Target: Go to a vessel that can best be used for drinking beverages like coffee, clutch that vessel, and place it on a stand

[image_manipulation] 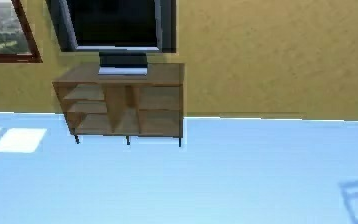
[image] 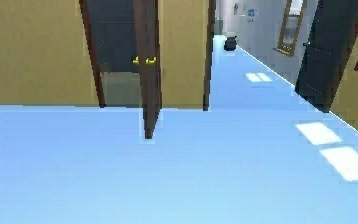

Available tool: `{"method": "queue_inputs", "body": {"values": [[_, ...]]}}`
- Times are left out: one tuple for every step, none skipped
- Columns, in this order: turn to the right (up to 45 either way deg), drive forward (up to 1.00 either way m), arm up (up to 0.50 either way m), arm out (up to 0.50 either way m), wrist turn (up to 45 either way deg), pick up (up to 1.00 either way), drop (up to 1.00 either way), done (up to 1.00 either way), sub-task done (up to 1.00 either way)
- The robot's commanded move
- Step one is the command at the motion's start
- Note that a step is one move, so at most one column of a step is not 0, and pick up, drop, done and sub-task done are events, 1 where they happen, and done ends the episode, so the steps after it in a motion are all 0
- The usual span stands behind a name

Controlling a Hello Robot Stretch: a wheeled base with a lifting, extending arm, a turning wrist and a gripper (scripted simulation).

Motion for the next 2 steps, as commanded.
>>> {"method": "queue_inputs", "body": {"values": [[-45.0, 0.00, 0.00, 0.00, 0.0, 0.00, 0.00, 0.00, 0.00], [-36.0, 0.00, 0.00, 0.00, 0.0, 0.00, 0.00, 0.00, 0.00]]}}
